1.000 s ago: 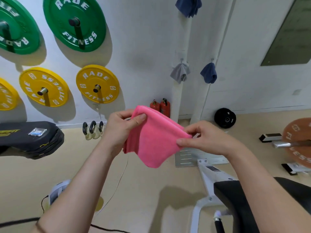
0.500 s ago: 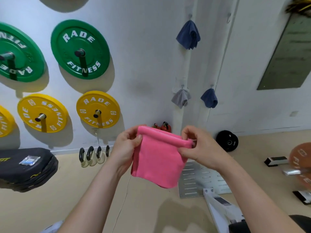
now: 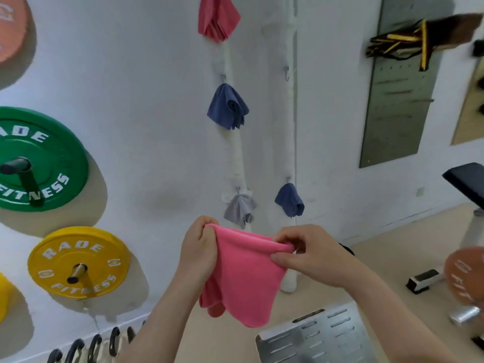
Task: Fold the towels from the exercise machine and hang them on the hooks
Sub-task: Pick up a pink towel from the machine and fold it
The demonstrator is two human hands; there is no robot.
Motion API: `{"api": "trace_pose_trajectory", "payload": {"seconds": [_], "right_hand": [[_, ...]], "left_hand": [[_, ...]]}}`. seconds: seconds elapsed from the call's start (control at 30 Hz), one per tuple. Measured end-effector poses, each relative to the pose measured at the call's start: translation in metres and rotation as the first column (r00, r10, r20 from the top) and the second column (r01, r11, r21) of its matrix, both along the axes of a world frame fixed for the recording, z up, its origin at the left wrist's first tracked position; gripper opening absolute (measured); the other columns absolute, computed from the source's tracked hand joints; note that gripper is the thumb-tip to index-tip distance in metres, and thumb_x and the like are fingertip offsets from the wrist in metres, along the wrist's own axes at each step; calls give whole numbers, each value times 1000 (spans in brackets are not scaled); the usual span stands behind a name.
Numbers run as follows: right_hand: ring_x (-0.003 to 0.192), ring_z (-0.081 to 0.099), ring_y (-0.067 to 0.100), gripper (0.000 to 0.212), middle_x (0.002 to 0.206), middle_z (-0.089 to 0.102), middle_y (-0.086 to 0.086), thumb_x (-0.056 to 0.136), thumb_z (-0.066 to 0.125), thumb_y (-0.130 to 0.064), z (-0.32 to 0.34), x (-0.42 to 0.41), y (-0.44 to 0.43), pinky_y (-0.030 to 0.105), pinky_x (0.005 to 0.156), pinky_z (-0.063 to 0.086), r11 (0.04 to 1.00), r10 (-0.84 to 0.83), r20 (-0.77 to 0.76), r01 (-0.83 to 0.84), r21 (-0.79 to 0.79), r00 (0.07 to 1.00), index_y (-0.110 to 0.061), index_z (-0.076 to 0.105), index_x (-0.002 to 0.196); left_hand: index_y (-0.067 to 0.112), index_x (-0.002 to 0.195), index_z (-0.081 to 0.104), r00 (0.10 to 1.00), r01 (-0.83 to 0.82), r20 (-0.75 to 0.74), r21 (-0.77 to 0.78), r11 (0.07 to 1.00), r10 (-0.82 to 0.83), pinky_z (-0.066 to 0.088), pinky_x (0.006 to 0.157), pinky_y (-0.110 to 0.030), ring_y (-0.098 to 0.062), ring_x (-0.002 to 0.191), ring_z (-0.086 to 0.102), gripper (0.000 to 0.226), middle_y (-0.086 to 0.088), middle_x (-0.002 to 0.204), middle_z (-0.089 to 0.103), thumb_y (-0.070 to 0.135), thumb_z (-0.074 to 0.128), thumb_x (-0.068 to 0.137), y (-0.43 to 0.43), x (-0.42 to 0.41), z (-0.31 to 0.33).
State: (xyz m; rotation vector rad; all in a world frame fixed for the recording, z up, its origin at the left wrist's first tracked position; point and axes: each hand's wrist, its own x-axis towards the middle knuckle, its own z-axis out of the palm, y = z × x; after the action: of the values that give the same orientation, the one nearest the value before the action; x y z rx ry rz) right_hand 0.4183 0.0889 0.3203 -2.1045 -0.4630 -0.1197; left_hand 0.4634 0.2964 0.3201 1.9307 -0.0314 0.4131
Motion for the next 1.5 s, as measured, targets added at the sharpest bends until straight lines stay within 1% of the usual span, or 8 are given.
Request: {"api": "trace_pose_trajectory", "payload": {"seconds": [0.17,0.3,0.53,0.7,0.87,1.03,1.33,1.5], "right_hand": [[71,59,10,15,70,64,3,81,75,-26,5,83,-41,31,73,49,977,-28,-1,27,209,1000,-13,70,75],[70,61,7,12,70,67,-2,81,76,-19,16,150,-55,26,71,51,938,-81,-8,79,337,997,-15,70,70],[74,65,12,10,78,72,-3,89,66,-20,53,283,-75,27,70,51,999,28,-194,-32,-15,981,-15,74,93],[73,63,7,12,79,70,-5,90,64,-21,91,353,-88,23,73,52,996,-58,-158,48,-70,986,-15,74,93],[73,61,8,17,81,68,-1,91,63,-20,126,398,-124,23,73,50,990,-93,-140,76,-122,986,-8,73,98],[74,59,8,19,83,67,0,91,64,-24,164,430,-166,25,72,48,979,-79,-104,58,-198,991,-11,73,99],[77,52,9,7,88,55,2,92,63,-21,221,519,-225,21,62,51,994,-102,-90,98,-55,991,-13,63,92],[65,58,15,4,80,62,5,87,67,-11,249,585,-233,25,63,54,958,-283,135,274,82,949,-14,66,89]], "left_hand": [[14,77,57,990,68,-113,-118,991,-81,34,57,-28,-14,65,43,24,2,70,52,5,38,88,-40,99,-1],[15,73,60,948,140,-241,-264,954,-206,29,53,-27,-17,62,39,23,-1,64,49,4,42,85,-63,179,-8],[16,72,62,821,284,-432,-257,924,-373,31,56,-25,-15,57,37,23,-1,61,46,3,47,83,-72,319,-18],[22,85,63,937,348,-75,104,932,-341,45,75,-24,-13,82,58,27,5,87,64,-2,53,78,-105,388,19],[20,82,69,698,713,23,73,697,-716,49,83,-31,-12,81,61,19,3,83,68,37,61,85,-150,407,82],[14,85,71,637,768,44,56,638,-770,49,81,-34,-14,81,63,20,-4,85,71,33,70,79,-185,442,113],[20,76,62,776,494,292,269,827,-559,49,70,-34,-12,68,58,11,-8,79,69,19,64,87,-238,525,186],[24,82,53,759,237,491,404,884,-428,38,60,-19,-4,60,50,13,7,67,58,15,61,88,-250,581,221]]}}
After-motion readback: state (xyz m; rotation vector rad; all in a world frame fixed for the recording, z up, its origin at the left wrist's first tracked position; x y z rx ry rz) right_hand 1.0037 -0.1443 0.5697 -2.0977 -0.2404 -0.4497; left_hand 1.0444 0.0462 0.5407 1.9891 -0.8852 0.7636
